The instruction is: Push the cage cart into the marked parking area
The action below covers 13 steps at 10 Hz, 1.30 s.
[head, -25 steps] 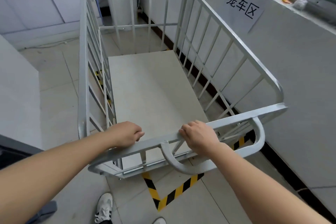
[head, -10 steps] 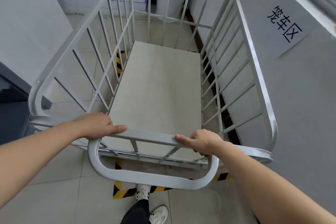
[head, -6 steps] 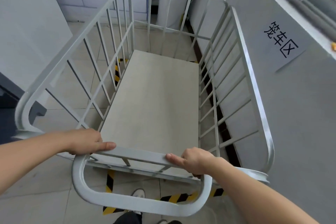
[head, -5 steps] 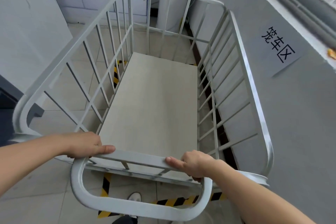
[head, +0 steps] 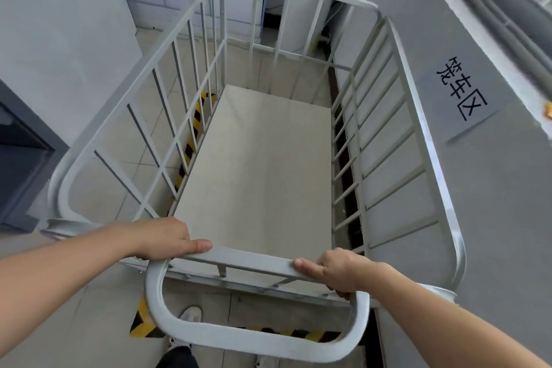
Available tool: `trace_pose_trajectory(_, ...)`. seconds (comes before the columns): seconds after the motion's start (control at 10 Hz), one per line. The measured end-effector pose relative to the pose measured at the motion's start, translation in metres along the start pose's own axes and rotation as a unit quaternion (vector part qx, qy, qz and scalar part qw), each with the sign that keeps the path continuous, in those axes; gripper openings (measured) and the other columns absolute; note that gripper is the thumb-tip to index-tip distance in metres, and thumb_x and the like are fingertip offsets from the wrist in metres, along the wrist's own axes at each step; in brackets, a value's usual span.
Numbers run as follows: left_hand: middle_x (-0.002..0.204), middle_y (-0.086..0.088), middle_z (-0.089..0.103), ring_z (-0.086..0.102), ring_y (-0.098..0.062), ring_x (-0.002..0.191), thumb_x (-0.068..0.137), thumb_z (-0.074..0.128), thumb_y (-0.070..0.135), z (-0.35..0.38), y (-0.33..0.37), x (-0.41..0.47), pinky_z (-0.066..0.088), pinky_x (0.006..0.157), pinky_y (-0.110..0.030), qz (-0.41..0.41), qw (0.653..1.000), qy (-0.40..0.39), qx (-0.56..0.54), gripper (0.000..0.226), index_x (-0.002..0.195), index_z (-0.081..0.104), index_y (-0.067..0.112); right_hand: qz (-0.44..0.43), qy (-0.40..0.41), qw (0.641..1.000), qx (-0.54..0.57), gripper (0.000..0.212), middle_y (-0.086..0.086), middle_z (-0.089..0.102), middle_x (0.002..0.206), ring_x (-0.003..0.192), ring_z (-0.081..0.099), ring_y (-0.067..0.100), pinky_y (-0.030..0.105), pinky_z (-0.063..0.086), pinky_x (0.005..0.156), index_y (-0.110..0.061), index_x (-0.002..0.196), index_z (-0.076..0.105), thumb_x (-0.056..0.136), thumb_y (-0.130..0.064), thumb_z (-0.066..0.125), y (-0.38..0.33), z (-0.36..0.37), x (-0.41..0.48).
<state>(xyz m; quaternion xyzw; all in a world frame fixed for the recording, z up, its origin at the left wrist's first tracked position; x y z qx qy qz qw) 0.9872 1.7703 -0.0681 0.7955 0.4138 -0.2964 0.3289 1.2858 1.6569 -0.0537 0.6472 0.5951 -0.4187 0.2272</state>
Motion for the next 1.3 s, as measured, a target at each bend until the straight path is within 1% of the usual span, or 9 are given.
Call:
trace_pose_trajectory(0.4, 0.054, 0.005, 0.034, 0.032, -0.015, 0.048, 0.056, 0.015, 0.097, 0.03, 0.083, 0.018, 0.033, 0.058, -0.03, -0.018, 0.999, 0.015, -0.03, 0.077, 0.051, 0.03, 0.022, -0.008, -0.009, 1.0, -0.022, 0.087, 0.002, 0.058, 0.055, 0.044, 0.055, 0.014, 0.029, 0.05, 0.065, -0.011, 0.068, 0.054, 0.067, -0.092, 0.019, 0.083, -0.003, -0.021)
trace_pose_trajectory(0.6, 0.054, 0.005, 0.033, 0.031, -0.015, 0.049, 0.055, 0.012, 0.097, 0.034, 0.089, 0.019, 0.03, 0.056, -0.031, -0.027, 0.999, 0.014, -0.026, 0.077, 0.052, 0.029, 0.022, -0.019, 0.005, 0.999, -0.048, 0.088, 0.006, 0.056, 0.061, 0.058, 0.055, 0.022, 0.033, 0.044, 0.06, -0.015, 0.06, 0.047, 0.061, -0.095, 0.012, 0.094, 0.003, -0.014)
trace_pose_trajectory(0.7, 0.054, 0.006, 0.032, 0.03, -0.013, 0.048, 0.06, 0.014, 0.094, 0.033, 0.089, 0.017, 0.028, 0.054, -0.031, -0.039, 0.999, 0.018, -0.027, 0.073, 0.052, 0.027, 0.023, -0.01, 0.009, 0.999, -0.047, 0.087, 0.005, 0.057, 0.059, 0.058, 0.055, 0.021, 0.034, 0.046, 0.064, -0.016, 0.057, 0.047, 0.06, -0.095, 0.011, 0.093, 0.002, -0.012)
trace_pose_trajectory(0.8, 0.055, 0.006, 0.034, 0.032, -0.013, 0.046, 0.063, 0.018, 0.093, 0.031, 0.089, 0.015, 0.031, 0.056, -0.03, -0.049, 0.998, 0.015, -0.046, 0.072, 0.053, 0.031, 0.022, 0.01, -0.012, 1.0, -0.021, 0.084, 0.0, 0.058, 0.053, 0.051, 0.056, 0.016, 0.032, 0.051, 0.074, -0.016, 0.058, 0.051, 0.064, -0.093, 0.017, 0.091, 0.0, -0.015)
trace_pose_trajectory(0.9, 0.059, 0.004, 0.045, 0.045, -0.015, 0.051, 0.06, 0.02, 0.096, 0.031, 0.088, 0.014, 0.043, 0.06, -0.029, -0.056, 0.997, -0.004, -0.062, 0.077, 0.057, 0.04, 0.022, 0.016, -0.03, 0.999, 0.022, 0.09, 0.004, 0.064, 0.06, 0.05, 0.059, 0.015, 0.029, 0.053, 0.077, -0.014, 0.065, 0.058, 0.059, -0.097, 0.023, 0.091, 0.0, -0.018)
trace_pose_trajectory(1.0, 0.073, 0.001, 0.059, 0.06, -0.021, 0.068, 0.06, 0.024, 0.097, 0.029, 0.086, 0.017, 0.052, 0.074, -0.034, -0.067, 0.995, -0.013, -0.066, 0.081, 0.065, 0.054, 0.021, 0.014, -0.016, 1.0, 0.0, 0.086, 0.0, 0.063, 0.066, 0.058, 0.056, 0.01, 0.027, 0.048, 0.073, -0.017, 0.065, 0.057, 0.058, -0.097, 0.026, 0.089, -0.007, -0.02)
trace_pose_trajectory(1.1, 0.076, 0.005, 0.054, 0.051, -0.014, 0.07, 0.075, 0.038, 0.082, 0.012, 0.095, 0.016, 0.042, 0.069, -0.031, -0.057, 0.998, 0.002, -0.028, 0.066, 0.079, 0.059, 0.02, 0.001, 0.006, 0.998, -0.057, 0.073, -0.003, 0.05, 0.066, 0.065, 0.049, 0.015, 0.028, 0.035, 0.058, -0.019, 0.061, 0.047, 0.064, -0.091, 0.035, 0.077, -0.02, -0.022)
trace_pose_trajectory(1.2, 0.082, 0.004, 0.061, 0.053, -0.012, 0.071, 0.084, 0.047, 0.067, -0.012, 0.106, 0.012, 0.041, 0.065, -0.028, -0.046, 0.998, 0.026, -0.034, 0.052, 0.09, 0.062, 0.017, -0.007, 0.005, 0.996, -0.09, 0.058, -0.003, 0.054, 0.07, 0.078, 0.052, 0.022, 0.031, 0.039, 0.063, -0.017, 0.068, 0.051, 0.077, -0.074, 0.047, 0.067, -0.032, -0.024)
trace_pose_trajectory(1.3, 0.087, -0.001, 0.067, 0.054, -0.013, 0.069, 0.087, 0.049, 0.061, -0.033, 0.114, 0.004, 0.042, 0.063, -0.027, -0.047, 0.995, 0.07, -0.061, 0.049, 0.091, 0.063, 0.014, -0.005, 0.046, 0.996, -0.08, 0.047, -0.001, 0.062, 0.071, 0.075, 0.056, 0.02, 0.03, 0.045, 0.069, -0.016, 0.073, 0.058, 0.084, -0.061, 0.05, 0.064, -0.044, -0.031)
Point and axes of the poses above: each hand's wrist, its own x-axis towards the middle knuckle, its own z-axis out of the palm, y = z × x, the point moved 4 cm from there along x, towards the middle knuckle
